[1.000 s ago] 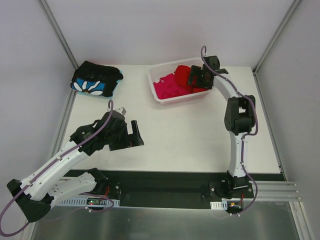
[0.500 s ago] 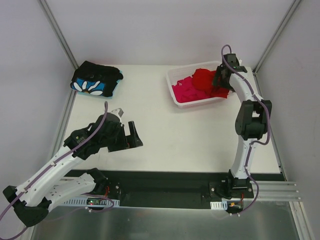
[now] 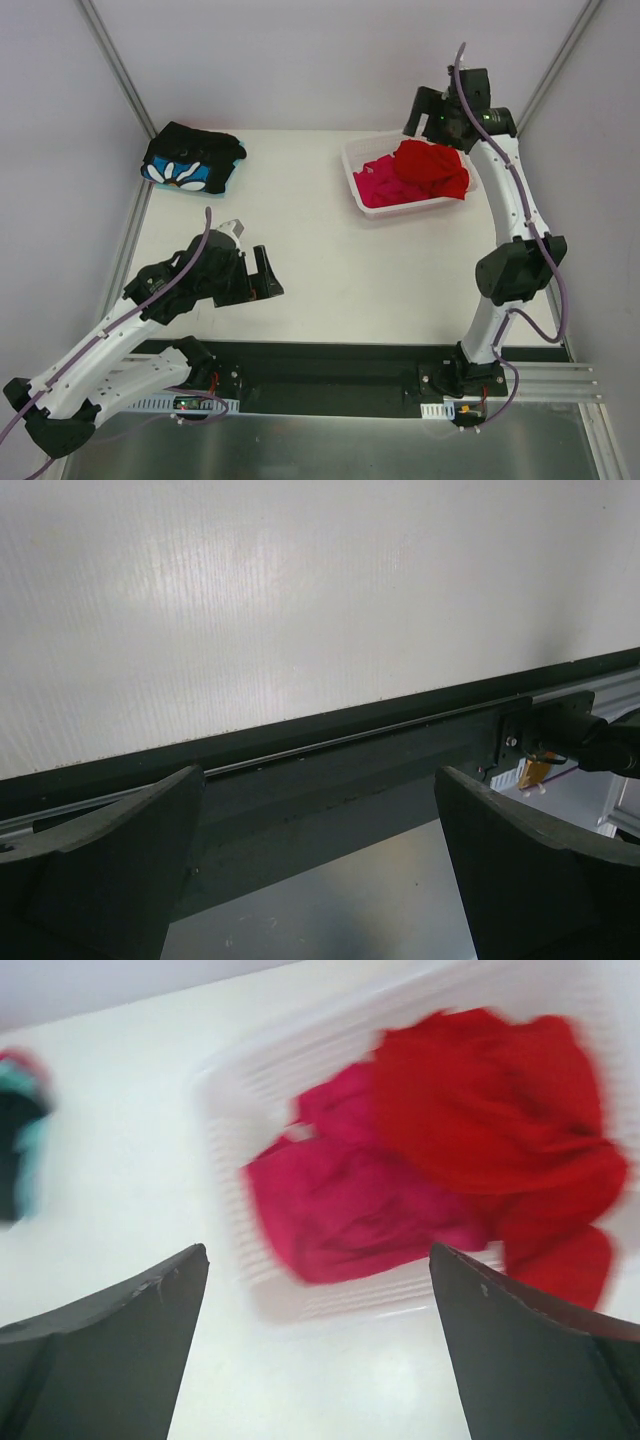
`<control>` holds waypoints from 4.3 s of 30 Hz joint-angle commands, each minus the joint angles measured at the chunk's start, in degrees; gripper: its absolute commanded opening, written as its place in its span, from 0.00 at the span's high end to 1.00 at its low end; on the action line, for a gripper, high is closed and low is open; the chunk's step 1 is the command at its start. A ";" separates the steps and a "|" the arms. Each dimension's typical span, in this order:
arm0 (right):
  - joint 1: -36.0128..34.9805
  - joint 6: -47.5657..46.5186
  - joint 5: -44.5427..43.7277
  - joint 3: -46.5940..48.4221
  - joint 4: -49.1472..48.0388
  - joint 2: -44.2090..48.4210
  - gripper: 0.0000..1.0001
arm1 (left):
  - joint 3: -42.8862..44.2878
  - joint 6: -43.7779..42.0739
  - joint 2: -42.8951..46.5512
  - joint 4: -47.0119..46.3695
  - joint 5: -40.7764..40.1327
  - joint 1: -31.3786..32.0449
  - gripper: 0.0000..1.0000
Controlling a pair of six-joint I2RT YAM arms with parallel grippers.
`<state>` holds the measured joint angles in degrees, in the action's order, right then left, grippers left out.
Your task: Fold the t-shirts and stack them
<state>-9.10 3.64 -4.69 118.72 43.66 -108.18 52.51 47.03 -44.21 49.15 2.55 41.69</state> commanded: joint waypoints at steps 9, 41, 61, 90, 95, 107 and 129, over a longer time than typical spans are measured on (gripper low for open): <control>-15.32 1.81 32.63 -16.47 2.14 8.51 0.04 | -0.13 -0.09 0.70 0.07 -1.49 0.49 0.01; -22.90 0.75 24.02 9.43 7.94 -20.58 0.04 | 0.05 0.70 0.52 0.07 -0.97 0.49 0.01; -14.63 -1.70 15.25 0.38 9.95 -13.20 0.04 | 0.14 0.26 1.40 0.69 -0.61 0.49 0.01; -0.74 4.71 7.15 -10.54 14.25 3.33 0.04 | 1.98 0.00 -1.41 -0.89 0.18 0.50 0.01; -1.18 4.62 4.78 -6.65 16.90 1.31 0.04 | 1.54 0.52 -1.15 -1.07 0.18 0.50 0.01; -1.35 4.71 3.55 -18.17 11.45 -0.01 0.04 | 0.75 1.05 -1.50 -2.12 1.41 0.50 0.01; 0.84 7.96 -5.87 -21.43 12.06 3.77 0.04 | -1.36 1.40 0.17 -2.74 1.94 0.50 0.01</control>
<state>-9.23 9.80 -10.28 93.56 55.20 -107.39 51.88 47.57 -44.73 47.00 3.03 41.69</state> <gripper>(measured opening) 0.963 0.992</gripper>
